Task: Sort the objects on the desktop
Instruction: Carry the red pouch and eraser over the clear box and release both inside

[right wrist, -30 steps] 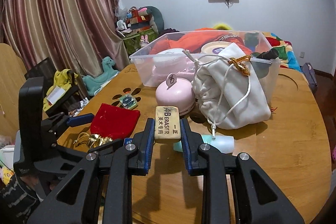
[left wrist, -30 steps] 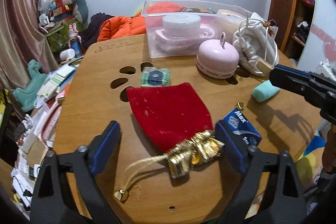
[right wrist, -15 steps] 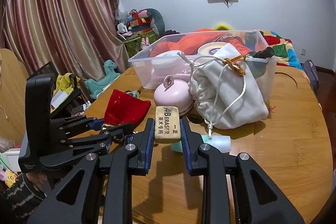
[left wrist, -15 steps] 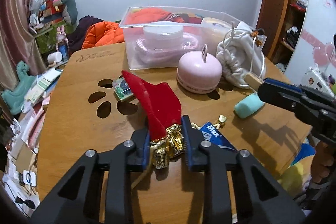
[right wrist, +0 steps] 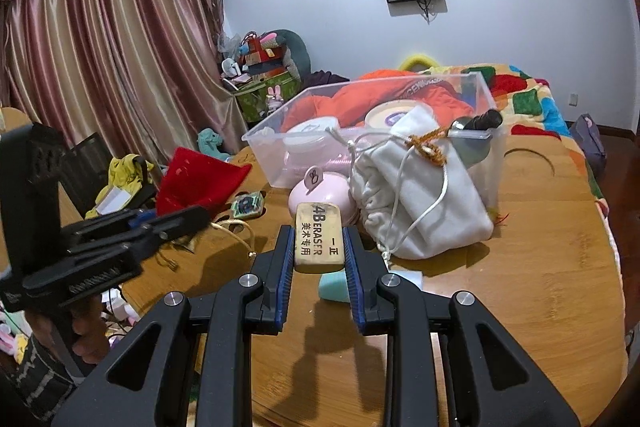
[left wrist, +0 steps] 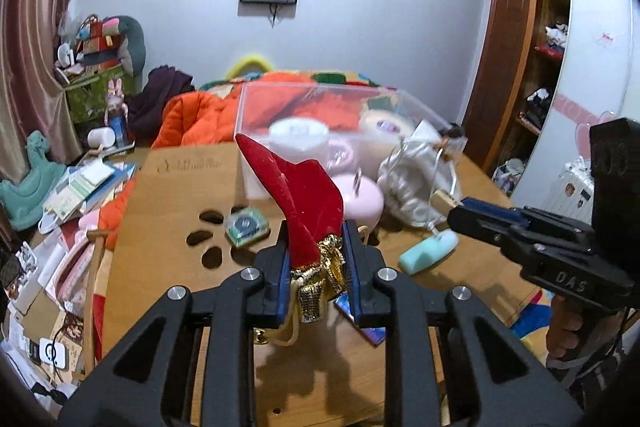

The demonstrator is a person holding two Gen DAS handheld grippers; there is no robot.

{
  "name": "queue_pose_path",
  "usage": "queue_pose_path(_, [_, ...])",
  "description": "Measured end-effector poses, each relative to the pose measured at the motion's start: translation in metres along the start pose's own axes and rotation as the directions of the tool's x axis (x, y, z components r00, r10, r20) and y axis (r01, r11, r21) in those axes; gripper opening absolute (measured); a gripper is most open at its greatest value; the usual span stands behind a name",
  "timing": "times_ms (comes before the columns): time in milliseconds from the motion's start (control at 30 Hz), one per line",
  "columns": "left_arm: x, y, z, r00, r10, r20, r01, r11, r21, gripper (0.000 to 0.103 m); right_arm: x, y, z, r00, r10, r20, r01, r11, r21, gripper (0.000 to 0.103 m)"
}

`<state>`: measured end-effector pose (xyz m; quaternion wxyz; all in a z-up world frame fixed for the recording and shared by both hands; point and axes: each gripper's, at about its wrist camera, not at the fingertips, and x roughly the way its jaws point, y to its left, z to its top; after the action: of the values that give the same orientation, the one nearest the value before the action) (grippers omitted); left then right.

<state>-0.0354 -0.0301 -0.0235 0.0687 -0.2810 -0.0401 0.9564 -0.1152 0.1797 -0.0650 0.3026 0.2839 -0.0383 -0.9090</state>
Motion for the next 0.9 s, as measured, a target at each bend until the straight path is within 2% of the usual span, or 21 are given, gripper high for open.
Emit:
queue_pose_path(600, [0.002,0.002,0.047,0.994,-0.053,0.097,0.053,0.999,-0.004,0.022,-0.019,-0.016,0.038,0.994,-0.08,0.071,0.081,0.997,-0.011,0.022])
queue_pose_path(900, [0.024,0.009,0.075,0.993,-0.069,0.096,0.071,0.997,-0.012,0.022,-0.01,-0.031,0.055,0.991,-0.104,0.083,0.105,0.994,-0.01,0.022])
